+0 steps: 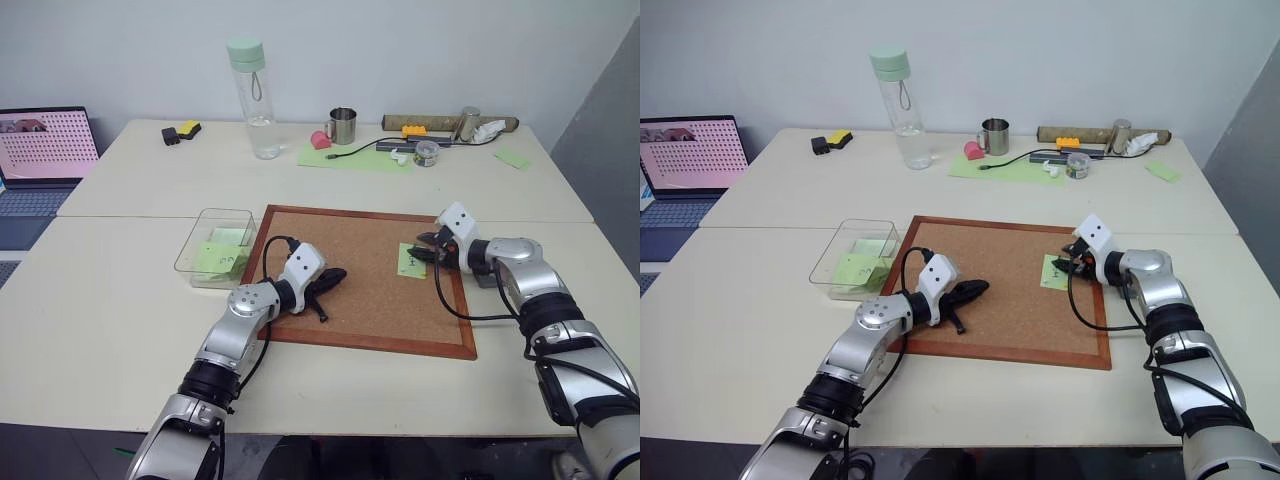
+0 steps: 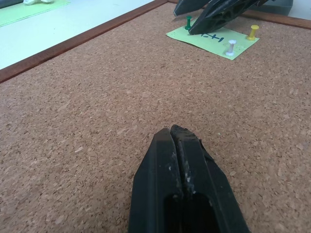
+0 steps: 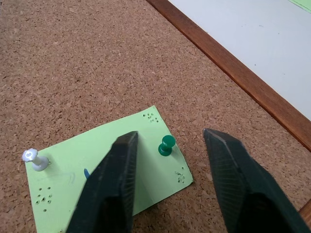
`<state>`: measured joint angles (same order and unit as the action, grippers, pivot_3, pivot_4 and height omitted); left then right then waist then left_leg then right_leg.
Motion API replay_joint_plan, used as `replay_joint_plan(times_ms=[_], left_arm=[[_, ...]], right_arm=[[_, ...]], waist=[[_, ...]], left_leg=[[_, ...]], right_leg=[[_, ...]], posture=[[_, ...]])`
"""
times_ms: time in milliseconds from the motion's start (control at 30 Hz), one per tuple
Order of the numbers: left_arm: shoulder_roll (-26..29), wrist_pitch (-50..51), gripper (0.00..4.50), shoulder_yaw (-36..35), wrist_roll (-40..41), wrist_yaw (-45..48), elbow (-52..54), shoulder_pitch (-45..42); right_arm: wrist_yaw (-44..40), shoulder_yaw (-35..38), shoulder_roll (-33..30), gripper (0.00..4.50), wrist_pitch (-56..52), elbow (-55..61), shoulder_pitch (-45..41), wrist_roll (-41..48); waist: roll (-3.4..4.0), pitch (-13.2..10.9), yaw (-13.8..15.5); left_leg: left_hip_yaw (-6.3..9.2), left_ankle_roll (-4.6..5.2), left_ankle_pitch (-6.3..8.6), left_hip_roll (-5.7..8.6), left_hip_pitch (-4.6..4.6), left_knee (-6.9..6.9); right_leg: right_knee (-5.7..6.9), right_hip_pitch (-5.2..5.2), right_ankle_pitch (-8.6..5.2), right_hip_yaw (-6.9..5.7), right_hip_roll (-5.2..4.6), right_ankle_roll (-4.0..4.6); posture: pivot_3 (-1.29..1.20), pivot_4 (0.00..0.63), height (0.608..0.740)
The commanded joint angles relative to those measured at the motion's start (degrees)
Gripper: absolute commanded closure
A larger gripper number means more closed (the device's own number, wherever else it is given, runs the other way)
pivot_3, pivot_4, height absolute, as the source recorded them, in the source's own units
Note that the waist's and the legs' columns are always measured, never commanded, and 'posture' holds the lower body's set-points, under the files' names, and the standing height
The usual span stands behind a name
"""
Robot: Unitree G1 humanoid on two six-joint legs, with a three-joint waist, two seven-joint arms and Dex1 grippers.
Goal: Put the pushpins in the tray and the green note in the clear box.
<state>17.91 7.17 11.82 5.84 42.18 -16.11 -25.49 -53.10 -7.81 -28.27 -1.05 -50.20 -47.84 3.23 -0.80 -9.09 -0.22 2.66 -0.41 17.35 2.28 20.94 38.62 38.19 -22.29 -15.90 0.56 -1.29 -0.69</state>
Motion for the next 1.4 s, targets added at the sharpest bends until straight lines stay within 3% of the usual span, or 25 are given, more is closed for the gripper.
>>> replay_joint_plan(times_ms=[33, 200, 1067, 1400], left_arm=[[0.7, 0.9, 4.5, -0.2, -1.0, -0.1, -1.3, 1.1], [1.0, 0.9, 4.5, -0.6, -1.4, -0.8, -2.4, 0.8], [-1.0, 1.0, 4.5, 0.4, -2.8, -2.5, -4.4, 0.6], [-1.2, 0.3, 4.5, 0.3, -3.0, -2.2, -3.9, 0.9]], right_arm=[[-0.4, 1.6, 0.1, 3.49, 1.8, -0.3, -1.4, 0.0], [-2.0, 1.9, -0.1, 4.44, 1.1, 2.1, -1.0, 1.0], [-4.1, 9.2, -5.0, 4.44, -17.3, 27.6, 6.7, 9.8], [-2.8, 9.9, -18.2, 4.44, -18.3, 28.7, 13.7, 4.6]], waist=[[0.0, 0.0, 0.0], [0.0, 0.0, 0.0], [0.04, 0.0, 0.1], [0.05, 0.0, 0.4]], left_leg=[[0.0, 0.0, 0.0, 0.0, 0.0, 0.0], [0.0, 0.01, 0.01, 0.0, 0.0, 0.0], [0.01, 0.2, 0.11, 0.0, -0.12, 0.18], [0.03, 0.21, 0.12, 0.02, -0.09, 0.17]], right_leg=[[0.0, 0.0, 0.0, 0.0, 0.0, 0.0], [0.01, 0.0, 0.0, 0.01, 0.0, 0.0], [0.43, 0.0, -0.01, 0.04, 0.0, 0.0], [0.37, 0.02, -0.01, 0.01, -0.02, 0.0]], posture=[[0.0, 0.15, 0.74], [0.0, 0.15, 0.74], [0.0, 0.15, 0.74], [0.0, 0.15, 0.74]])
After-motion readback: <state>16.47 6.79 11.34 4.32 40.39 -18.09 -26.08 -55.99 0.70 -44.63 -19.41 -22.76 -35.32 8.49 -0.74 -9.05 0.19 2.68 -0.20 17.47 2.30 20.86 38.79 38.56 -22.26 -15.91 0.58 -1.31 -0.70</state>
